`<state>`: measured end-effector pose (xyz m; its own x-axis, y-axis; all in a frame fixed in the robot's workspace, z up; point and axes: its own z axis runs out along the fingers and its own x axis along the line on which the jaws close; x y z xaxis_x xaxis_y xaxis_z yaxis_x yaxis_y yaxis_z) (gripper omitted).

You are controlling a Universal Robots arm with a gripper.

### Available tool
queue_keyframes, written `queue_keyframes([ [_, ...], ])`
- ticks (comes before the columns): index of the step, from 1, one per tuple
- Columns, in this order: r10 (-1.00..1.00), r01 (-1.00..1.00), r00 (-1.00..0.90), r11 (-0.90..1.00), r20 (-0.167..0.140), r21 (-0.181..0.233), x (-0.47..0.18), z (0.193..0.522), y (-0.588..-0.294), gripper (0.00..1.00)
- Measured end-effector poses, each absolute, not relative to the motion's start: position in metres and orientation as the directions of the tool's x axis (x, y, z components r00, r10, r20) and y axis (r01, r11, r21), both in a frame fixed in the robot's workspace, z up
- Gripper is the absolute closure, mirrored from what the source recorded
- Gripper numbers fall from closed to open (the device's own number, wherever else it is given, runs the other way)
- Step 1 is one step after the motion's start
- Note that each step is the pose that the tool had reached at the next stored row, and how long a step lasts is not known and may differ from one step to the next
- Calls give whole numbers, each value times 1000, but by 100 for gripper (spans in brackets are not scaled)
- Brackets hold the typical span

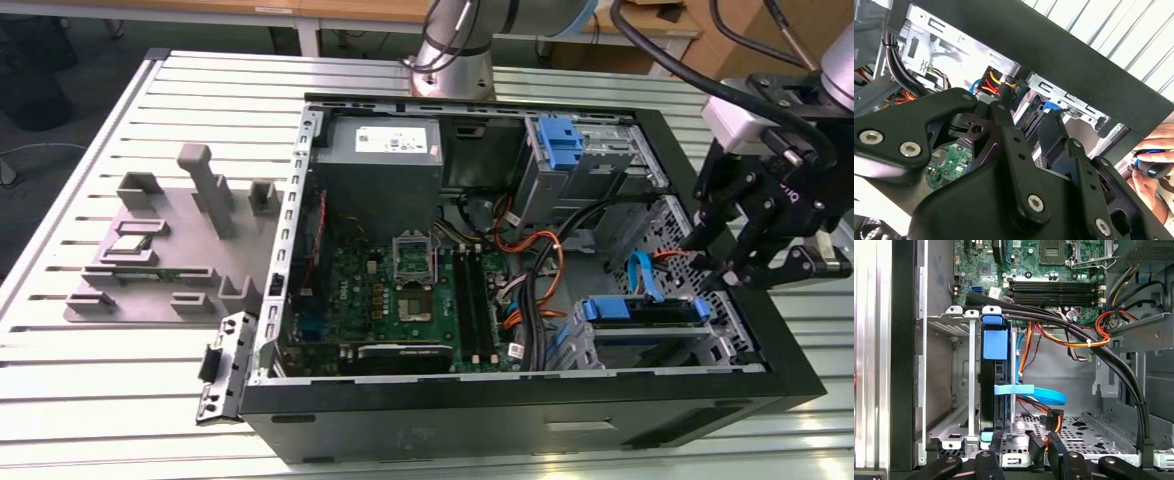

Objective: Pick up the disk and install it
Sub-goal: 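Insert the second disk wire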

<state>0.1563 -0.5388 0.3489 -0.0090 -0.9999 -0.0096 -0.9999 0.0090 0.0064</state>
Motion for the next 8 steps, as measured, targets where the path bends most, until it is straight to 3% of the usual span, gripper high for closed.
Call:
queue_keyframes([
  [8, -1000, -1000, -14, 14, -8, 6, 154, 346, -549, 51],
])
